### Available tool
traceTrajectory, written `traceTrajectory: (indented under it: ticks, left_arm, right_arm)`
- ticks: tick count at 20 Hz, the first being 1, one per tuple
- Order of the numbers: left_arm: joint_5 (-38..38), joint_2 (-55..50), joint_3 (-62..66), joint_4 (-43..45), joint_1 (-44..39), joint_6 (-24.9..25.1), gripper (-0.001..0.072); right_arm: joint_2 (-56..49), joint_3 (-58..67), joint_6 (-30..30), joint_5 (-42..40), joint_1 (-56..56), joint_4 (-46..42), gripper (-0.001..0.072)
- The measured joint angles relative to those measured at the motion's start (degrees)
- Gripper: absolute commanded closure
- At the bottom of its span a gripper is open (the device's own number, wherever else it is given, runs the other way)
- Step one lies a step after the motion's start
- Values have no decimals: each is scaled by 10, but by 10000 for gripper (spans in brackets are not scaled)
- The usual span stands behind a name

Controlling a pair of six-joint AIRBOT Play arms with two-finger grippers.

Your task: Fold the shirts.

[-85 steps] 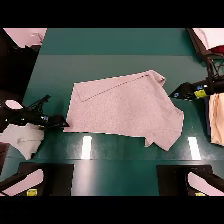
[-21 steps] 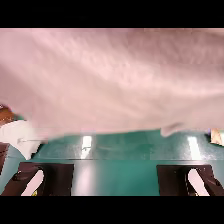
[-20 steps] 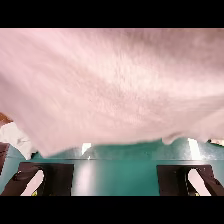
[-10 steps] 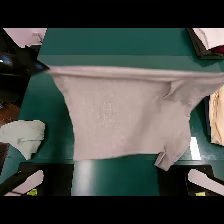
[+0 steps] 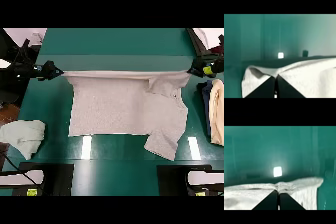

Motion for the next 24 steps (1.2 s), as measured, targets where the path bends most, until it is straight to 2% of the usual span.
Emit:
traceTrajectory:
  ticks: [3, 6, 12, 17, 18, 19, 20, 21, 24]
  left_arm:
    - [40, -10, 1, -15, -16, 40, 685]
    - [59, -17, 1, 12, -46, 62, 685]
    - [22, -21, -6, 144, -77, 25, 685]
    - [1, -26, -41, 179, -82, 9, 682]
    - [-1, -27, -46, 181, -82, 8, 573]
    - [-5, -27, -50, 185, -82, 5, 272]
    - [-7, -27, -52, 185, -82, 0, 139]
    - [-12, -27, -54, 185, -82, -9, 170]
    - [-42, -24, -56, 189, -78, -27, 170]
  right_arm:
    - [-8, -1, -1, -74, 13, -2, 702]
    - [-12, -2, -1, -75, 18, -30, 703]
    - [33, -92, -1, -13, 21, -110, 702]
    - [87, -211, -1, -21, 21, -130, 698]
    - [94, -228, -1, -22, 21, -132, 694]
    - [99, -242, -1, -23, 21, -133, 608]
    - [103, -251, -1, -24, 21, -134, 425]
    - [106, -258, -1, -23, 21, -135, 362]
    - [120, -269, -1, -3, 16, -118, 362]
